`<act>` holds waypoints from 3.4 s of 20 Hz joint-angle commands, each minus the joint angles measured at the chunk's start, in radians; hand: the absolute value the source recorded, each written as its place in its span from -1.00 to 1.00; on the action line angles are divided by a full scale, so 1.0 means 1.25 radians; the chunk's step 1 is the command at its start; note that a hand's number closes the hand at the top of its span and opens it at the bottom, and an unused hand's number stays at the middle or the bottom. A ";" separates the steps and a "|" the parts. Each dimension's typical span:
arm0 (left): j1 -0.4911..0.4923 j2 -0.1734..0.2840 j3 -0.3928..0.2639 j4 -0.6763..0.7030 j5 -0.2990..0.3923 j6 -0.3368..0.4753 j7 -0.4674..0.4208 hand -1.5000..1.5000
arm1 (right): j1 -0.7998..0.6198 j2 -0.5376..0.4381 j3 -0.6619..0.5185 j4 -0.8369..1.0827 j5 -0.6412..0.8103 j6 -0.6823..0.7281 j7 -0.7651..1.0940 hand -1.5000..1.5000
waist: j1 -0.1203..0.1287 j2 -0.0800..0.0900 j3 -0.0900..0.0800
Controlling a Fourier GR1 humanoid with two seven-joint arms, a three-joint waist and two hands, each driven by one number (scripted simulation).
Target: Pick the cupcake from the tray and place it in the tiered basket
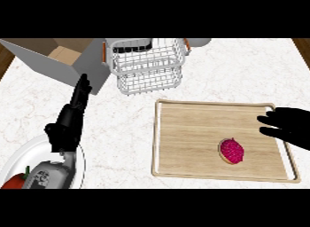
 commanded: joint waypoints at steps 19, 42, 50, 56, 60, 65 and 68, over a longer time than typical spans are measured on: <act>0.045 -0.039 0.026 0.016 -0.047 -0.041 -0.046 0.00 | 0.014 0.097 0.143 0.145 0.278 -0.189 -0.152 -1.00 | -0.002 -0.001 -0.001; 0.008 -0.060 0.064 -0.020 -0.083 -0.073 0.022 0.00 | -0.019 0.131 0.186 0.263 0.331 -0.188 -0.246 -1.00 | -0.003 -0.001 -0.001; 0.026 -0.088 0.048 -0.050 -0.094 -0.074 0.030 0.00 | -0.102 0.250 0.264 0.366 0.412 -0.216 -0.182 -1.00 | 0.003 0.000 -0.001; 0.022 -0.079 0.084 -0.038 -0.090 -0.090 0.014 0.00 | -0.095 0.257 0.226 0.334 0.407 -0.162 -0.188 -1.00 | 0.000 -0.001 -0.001; 0.042 -0.098 0.087 0.064 -0.081 -0.103 -0.084 0.00 | -0.057 0.252 0.230 0.373 0.425 -0.216 -0.225 -1.00 | -0.003 -0.001 -0.001; 0.033 -0.116 0.066 -0.012 -0.122 -0.073 -0.014 0.00 | -0.054 0.290 0.239 0.396 0.460 -0.238 -0.230 -1.00 | -0.001 -0.001 -0.001; 0.031 -0.120 0.065 -0.012 -0.139 -0.062 -0.003 0.00 | -0.001 0.262 0.207 0.358 0.440 -0.245 -0.259 -1.00 | -0.004 -0.001 -0.001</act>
